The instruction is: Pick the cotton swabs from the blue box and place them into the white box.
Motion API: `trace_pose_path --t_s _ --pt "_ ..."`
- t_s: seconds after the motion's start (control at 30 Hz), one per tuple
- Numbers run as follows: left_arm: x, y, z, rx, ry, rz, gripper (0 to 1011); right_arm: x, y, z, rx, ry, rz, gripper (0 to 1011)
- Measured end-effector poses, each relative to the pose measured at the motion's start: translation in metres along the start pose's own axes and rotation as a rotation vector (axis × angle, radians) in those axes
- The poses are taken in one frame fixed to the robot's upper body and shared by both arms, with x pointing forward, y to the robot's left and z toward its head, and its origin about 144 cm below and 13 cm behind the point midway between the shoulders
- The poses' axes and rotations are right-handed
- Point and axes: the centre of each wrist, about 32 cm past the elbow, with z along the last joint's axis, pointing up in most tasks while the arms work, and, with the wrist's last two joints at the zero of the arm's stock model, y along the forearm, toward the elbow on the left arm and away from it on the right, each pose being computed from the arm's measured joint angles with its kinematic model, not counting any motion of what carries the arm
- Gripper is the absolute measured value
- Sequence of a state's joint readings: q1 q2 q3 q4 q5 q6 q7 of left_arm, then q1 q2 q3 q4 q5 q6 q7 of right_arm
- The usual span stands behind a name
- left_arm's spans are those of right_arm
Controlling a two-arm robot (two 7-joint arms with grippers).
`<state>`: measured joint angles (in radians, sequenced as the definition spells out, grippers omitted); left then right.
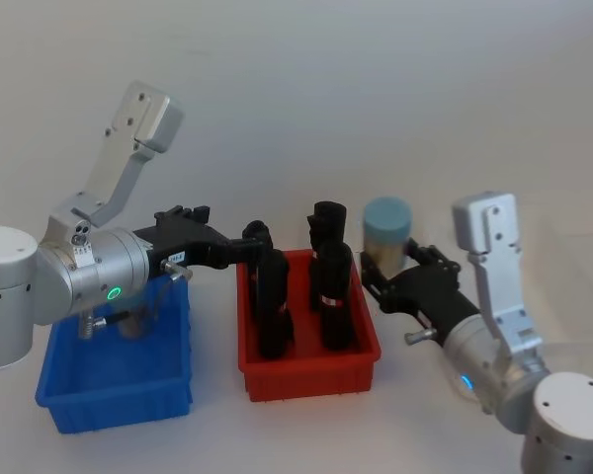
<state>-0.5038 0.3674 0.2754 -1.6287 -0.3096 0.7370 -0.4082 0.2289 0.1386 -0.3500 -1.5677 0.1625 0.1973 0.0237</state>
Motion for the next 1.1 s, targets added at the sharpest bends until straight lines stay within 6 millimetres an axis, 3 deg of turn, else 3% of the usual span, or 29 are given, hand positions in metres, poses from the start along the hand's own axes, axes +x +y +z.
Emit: trace_pose_path --t_s 0.53,0.97,1.1 --pt "0.000 0.000 0.000 0.000 0.000 0.000 1004 0.052 -0.027 -0.008 -0.030 0.022 -0.214 628" --pt "0.000 0.000 0.000 0.000 0.000 0.000 1004 0.079 -0.022 -0.025 -0.088 0.054 -0.263 628" --pt "0.000 0.000 0.000 0.000 0.000 0.000 1004 0.086 -0.018 -0.032 -0.101 0.066 -0.252 719"
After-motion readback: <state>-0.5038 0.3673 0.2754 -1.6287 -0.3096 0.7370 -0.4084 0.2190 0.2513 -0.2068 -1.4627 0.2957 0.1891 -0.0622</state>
